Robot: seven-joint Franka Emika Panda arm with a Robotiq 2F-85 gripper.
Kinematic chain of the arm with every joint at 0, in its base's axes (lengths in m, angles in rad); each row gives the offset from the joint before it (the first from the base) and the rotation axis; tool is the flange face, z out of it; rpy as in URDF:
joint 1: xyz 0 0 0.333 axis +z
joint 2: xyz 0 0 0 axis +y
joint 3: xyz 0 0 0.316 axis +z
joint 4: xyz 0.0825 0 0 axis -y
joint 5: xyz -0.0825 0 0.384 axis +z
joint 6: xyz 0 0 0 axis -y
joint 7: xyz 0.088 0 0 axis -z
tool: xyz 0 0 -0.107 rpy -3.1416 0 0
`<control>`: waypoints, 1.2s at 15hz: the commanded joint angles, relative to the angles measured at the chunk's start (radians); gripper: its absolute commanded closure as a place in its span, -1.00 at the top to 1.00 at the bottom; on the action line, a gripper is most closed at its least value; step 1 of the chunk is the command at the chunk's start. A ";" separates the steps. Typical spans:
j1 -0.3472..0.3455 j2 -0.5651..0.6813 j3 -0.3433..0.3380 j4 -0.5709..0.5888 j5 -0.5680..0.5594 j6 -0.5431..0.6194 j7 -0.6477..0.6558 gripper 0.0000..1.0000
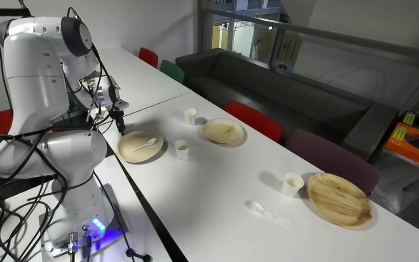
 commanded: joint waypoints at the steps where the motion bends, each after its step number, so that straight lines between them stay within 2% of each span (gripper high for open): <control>1: -0.065 -0.093 0.037 -0.135 -0.023 0.068 -0.034 1.00; 8: -0.148 -0.141 0.057 -0.239 -0.022 0.142 -0.109 1.00; 14: -0.220 -0.113 0.087 -0.173 -0.040 0.111 -0.289 1.00; 18: -0.292 -0.090 0.131 -0.110 -0.028 0.116 -0.483 1.00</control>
